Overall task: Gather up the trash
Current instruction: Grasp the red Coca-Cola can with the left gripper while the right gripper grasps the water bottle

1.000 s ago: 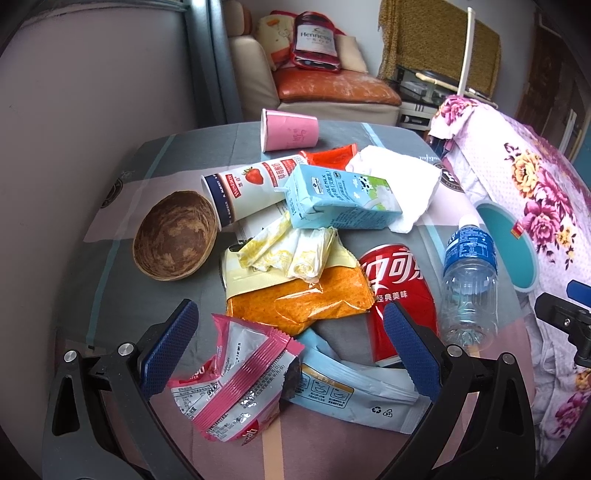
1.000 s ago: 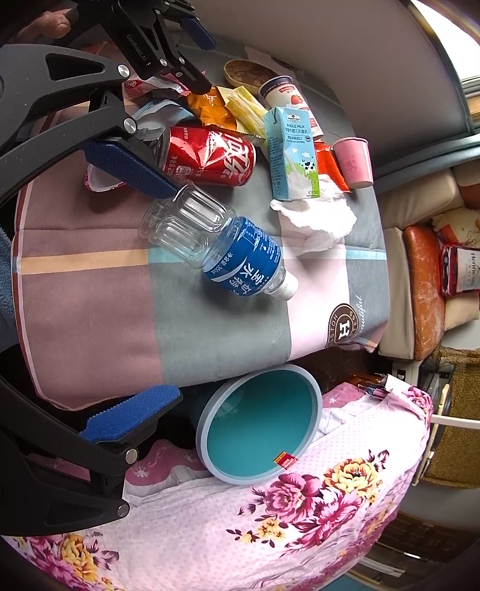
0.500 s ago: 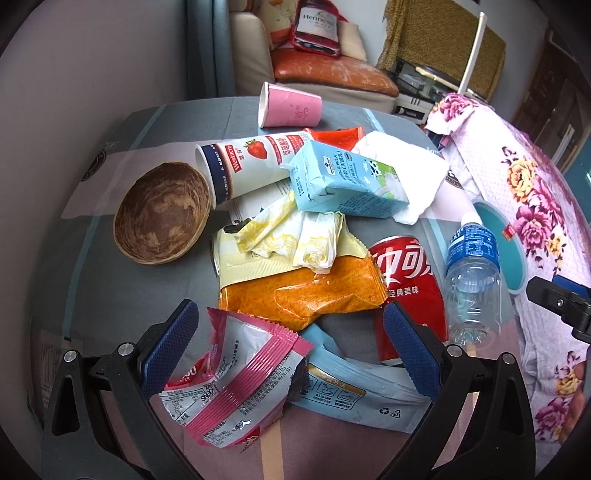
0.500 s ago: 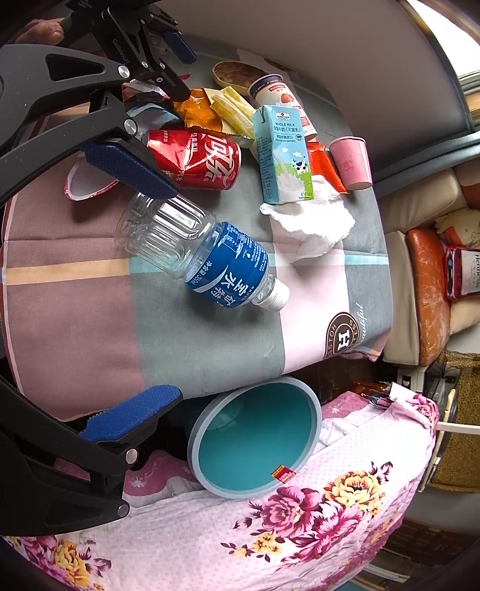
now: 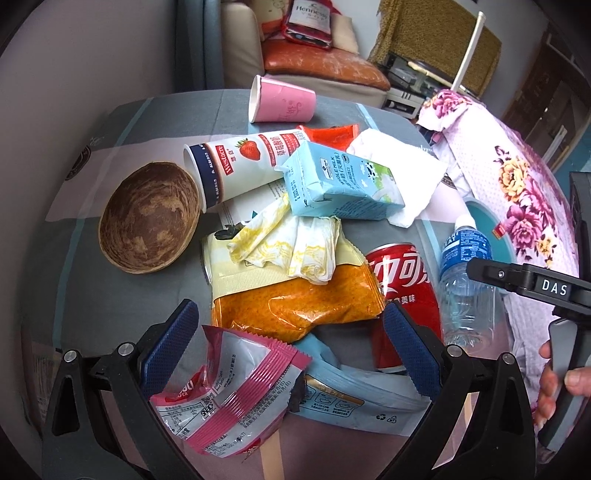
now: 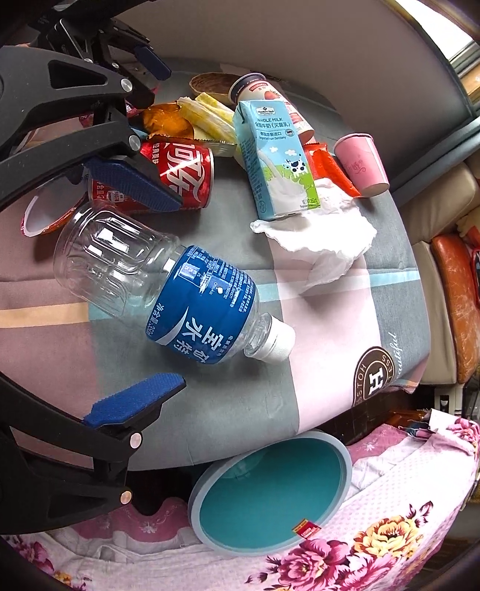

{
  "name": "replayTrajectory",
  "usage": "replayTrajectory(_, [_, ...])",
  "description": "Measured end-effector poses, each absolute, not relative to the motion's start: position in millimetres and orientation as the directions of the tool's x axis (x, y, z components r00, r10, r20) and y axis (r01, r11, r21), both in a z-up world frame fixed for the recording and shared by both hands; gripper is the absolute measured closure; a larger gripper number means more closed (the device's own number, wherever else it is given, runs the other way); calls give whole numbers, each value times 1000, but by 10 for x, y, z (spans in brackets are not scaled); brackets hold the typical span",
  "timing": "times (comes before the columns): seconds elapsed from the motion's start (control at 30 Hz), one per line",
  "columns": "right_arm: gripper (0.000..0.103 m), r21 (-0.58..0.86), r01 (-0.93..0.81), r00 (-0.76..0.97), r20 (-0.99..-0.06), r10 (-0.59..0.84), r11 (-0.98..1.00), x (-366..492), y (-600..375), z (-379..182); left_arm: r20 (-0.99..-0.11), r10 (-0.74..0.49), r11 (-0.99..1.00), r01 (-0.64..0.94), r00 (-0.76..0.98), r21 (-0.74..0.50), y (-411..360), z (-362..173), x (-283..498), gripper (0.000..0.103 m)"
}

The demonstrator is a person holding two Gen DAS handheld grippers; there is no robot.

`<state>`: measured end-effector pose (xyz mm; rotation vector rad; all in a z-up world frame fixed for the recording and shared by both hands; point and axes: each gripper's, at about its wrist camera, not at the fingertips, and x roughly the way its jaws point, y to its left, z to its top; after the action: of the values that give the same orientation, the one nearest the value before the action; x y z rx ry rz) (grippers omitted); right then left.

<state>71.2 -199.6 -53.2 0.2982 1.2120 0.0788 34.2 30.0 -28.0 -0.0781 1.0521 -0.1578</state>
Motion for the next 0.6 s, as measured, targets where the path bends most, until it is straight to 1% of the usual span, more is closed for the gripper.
replayTrajectory(0.03, [21, 276, 99, 343, -912, 227, 956, 729, -1998, -575, -857, -169, 986, 97, 486, -139, 284, -273, 349, 3])
replayTrajectory(0.1, [33, 288, 97, 309, -919, 246, 953, 745, -2000, -667, -859, -180, 983, 112, 480, -143, 232, -261, 363, 3])
replayTrajectory(0.13, [34, 304, 92, 313, -913, 263, 948, 733, -2010, -684, -860, -188, 981, 125, 474, -146, 195, -255, 365, 3])
replayTrajectory(0.23, [34, 283, 84, 334, -911, 241, 955, 651, -2074, -654, -864, -211, 974, 171, 457, -148, 52, -227, 344, 4])
replayTrajectory(0.27, [34, 288, 92, 334, -911, 243, 953, 620, -2126, -663, -866, -219, 971, 188, 449, -148, -4, -217, 335, 8])
replayTrajectory(0.3, [34, 294, 102, 332, -911, 246, 950, 593, -2185, -675, -870, -230, 967, 206, 436, -152, -67, -214, 329, 10])
replayTrajectory(0.33, [34, 299, 109, 332, -910, 249, 948, 560, -2237, -684, -874, -239, 962, 222, 422, -156, -132, -220, 327, 16])
replayTrajectory(0.37, [34, 305, 114, 333, -908, 252, 946, 529, -2294, -687, -880, -249, 958, 234, 404, -163, -188, -233, 332, 25])
replayTrajectory(0.43, [34, 312, 123, 337, -906, 256, 942, 471, -2378, -692, -897, -266, 950, 254, 353, -181, -305, -312, 355, 32])
replayTrajectory(0.53, [34, 331, 138, 343, -900, 269, 933, 408, -2498, -688, -914, -240, 954, 252, 326, -161, -447, -441, 391, 31])
replayTrajectory(0.6, [34, 338, 138, 349, -896, 274, 931, 379, -2562, -698, -923, -238, 957, 236, 303, -169, -511, -509, 443, 31])
